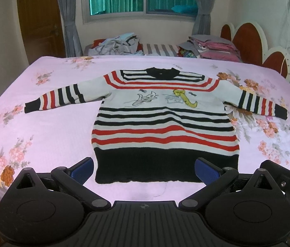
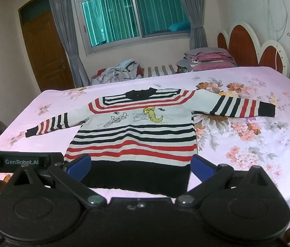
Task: Fold small clothes
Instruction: 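Move the right tool to the black sleeve cuff and close on it, then lift the held sleeve with the right tool and fold it across the body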
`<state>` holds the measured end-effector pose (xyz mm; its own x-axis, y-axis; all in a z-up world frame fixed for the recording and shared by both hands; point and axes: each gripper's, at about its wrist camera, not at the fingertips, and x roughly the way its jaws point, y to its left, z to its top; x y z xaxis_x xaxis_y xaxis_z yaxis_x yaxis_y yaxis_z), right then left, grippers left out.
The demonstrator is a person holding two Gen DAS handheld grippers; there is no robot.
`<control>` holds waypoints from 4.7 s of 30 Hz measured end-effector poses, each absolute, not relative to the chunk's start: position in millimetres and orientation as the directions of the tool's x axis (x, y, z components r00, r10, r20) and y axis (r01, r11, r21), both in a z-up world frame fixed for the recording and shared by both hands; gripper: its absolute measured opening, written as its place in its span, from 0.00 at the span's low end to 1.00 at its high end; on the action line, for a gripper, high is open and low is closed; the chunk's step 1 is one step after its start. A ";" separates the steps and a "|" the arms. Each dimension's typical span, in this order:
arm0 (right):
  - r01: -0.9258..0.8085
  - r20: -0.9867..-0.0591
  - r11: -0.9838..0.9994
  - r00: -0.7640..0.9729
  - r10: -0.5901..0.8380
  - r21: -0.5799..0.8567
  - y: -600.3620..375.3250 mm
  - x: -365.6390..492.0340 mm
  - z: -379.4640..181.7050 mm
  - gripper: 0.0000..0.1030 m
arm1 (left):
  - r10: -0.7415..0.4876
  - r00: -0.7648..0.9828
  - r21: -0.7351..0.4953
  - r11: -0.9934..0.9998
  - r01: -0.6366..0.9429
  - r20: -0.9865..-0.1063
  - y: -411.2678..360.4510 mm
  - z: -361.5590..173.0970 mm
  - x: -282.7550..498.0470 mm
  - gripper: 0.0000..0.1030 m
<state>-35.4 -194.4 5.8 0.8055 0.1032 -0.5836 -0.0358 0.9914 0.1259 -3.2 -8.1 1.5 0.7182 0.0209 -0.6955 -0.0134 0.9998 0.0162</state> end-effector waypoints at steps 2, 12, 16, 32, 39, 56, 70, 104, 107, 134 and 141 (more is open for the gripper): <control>-0.033 -0.585 0.992 0.805 0.100 0.125 -193.1 -33.3 4.8 1.00 | 0.025 0.714 0.022 1.000 -0.013 -0.700 -7.5 1.0 -0.4 1.00; -0.005 -0.596 0.994 0.800 0.068 0.107 -193.0 -19.1 0.2 1.00 | 0.023 0.699 0.029 1.000 -0.002 -0.715 -6.9 -3.0 16.4 1.00; 0.010 -0.603 0.995 0.796 0.052 0.099 -194.1 -11.1 -2.6 1.00 | 0.019 0.698 0.024 1.000 -0.002 -0.716 -4.3 -5.0 27.9 1.00; 0.111 -0.627 0.990 0.778 -0.031 0.089 -201.3 52.1 -21.3 1.00 | -0.002 0.688 0.018 1.000 0.022 -0.726 12.0 -24.2 113.0 1.00; 0.154 -0.620 0.986 0.780 -0.078 0.070 -196.5 92.5 -24.7 1.00 | -0.010 0.678 0.012 1.000 0.028 -0.735 26.3 -35.2 163.8 1.00; 0.287 -0.616 0.956 0.764 -0.192 0.057 -191.1 163.7 -30.5 1.00 | -0.049 0.639 0.010 0.996 0.089 -0.767 58.7 -60.9 261.7 1.00; 0.309 -0.621 0.948 0.758 -0.196 0.077 -252.9 200.7 -42.3 0.97 | -0.065 0.618 0.009 0.993 0.117 -0.784 16.4 -78.6 297.6 1.00; 0.647 -0.742 0.742 0.582 -0.333 0.174 -544.9 272.1 -141.7 0.71 | 0.016 0.557 0.023 1.000 0.006 -0.830 -99.0 -127.1 395.0 1.00; 0.648 -0.724 0.737 0.602 -0.338 0.194 -550.1 278.3 -141.9 0.53 | 0.001 0.554 0.012 1.000 0.016 -0.832 -97.9 -127.5 398.0 1.00; -0.024 -0.608 0.976 0.778 0.155 0.218 -295.6 370.3 -107.5 0.09 | -0.056 0.637 -0.073 0.997 -0.001 -0.769 -18.3 -107.3 396.6 1.00; -0.106 -0.720 0.962 0.644 0.259 0.252 -239.3 390.8 -147.1 0.37 | -0.126 0.580 -0.177 0.984 -0.032 -0.805 -0.9 -121.2 409.5 1.00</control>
<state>390.8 -239.3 -147.1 0.6435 0.2594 -0.7201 -0.1057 0.9619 0.2521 409.5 -0.9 -121.2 0.5797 -0.1263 -0.8050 -0.0316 0.9837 -0.1771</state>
